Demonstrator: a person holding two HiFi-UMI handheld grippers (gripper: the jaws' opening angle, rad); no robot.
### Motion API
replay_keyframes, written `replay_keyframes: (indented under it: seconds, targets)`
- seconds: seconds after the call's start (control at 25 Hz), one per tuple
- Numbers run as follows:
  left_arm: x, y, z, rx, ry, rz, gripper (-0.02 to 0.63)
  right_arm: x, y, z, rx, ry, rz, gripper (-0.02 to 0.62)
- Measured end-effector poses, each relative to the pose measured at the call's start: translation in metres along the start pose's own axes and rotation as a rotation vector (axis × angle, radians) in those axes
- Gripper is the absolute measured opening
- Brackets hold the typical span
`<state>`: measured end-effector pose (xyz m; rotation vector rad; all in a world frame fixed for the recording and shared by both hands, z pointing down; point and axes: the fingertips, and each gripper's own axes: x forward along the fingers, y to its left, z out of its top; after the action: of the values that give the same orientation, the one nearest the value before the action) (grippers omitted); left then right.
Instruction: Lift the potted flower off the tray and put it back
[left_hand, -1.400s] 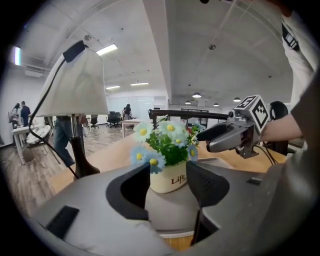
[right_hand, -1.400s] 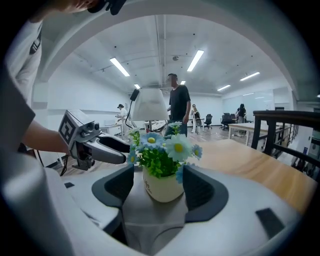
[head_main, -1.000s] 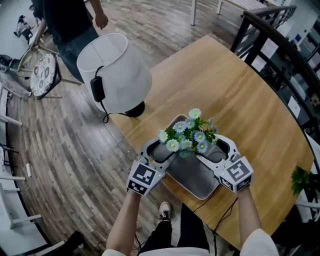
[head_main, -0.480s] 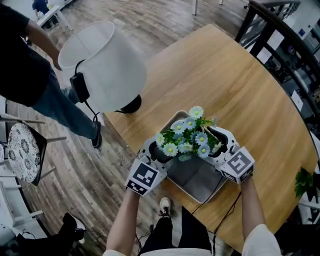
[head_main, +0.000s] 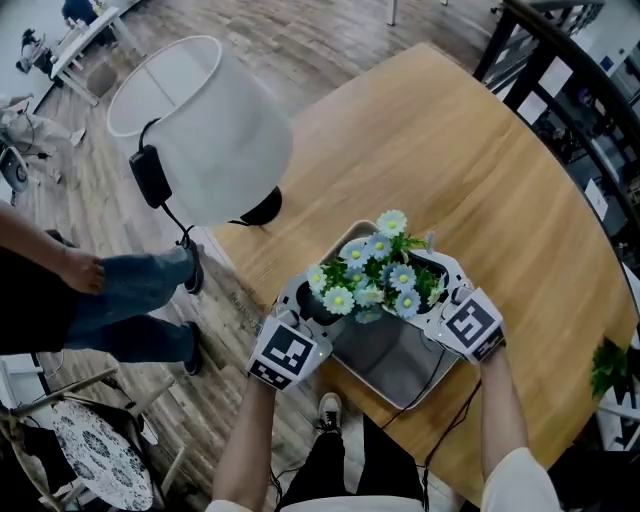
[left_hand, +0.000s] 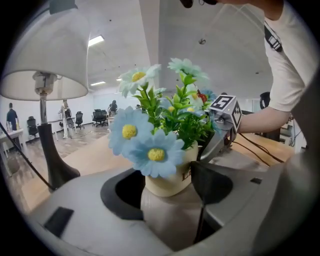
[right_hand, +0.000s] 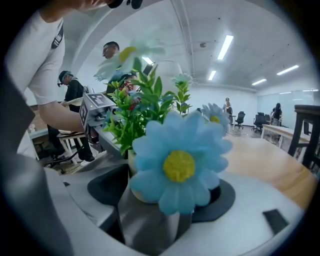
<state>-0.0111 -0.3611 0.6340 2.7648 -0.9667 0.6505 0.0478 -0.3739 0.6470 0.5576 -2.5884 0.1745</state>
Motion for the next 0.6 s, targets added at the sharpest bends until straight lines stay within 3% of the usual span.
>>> replay_keyframes:
  seconds: [0.36,0.6]
  targets:
    - [0.0,0.0,-0.003,-0.009,0.014,0.008,0.309,0.002,0.001,-0.003,-0.005,0.03,-0.013,0.396]
    - [-0.014,0.0,0.016,-0.025,-0.012,0.022,0.308,-0.007,0.006,0.019,-0.011,0.031,-0.03,0.394]
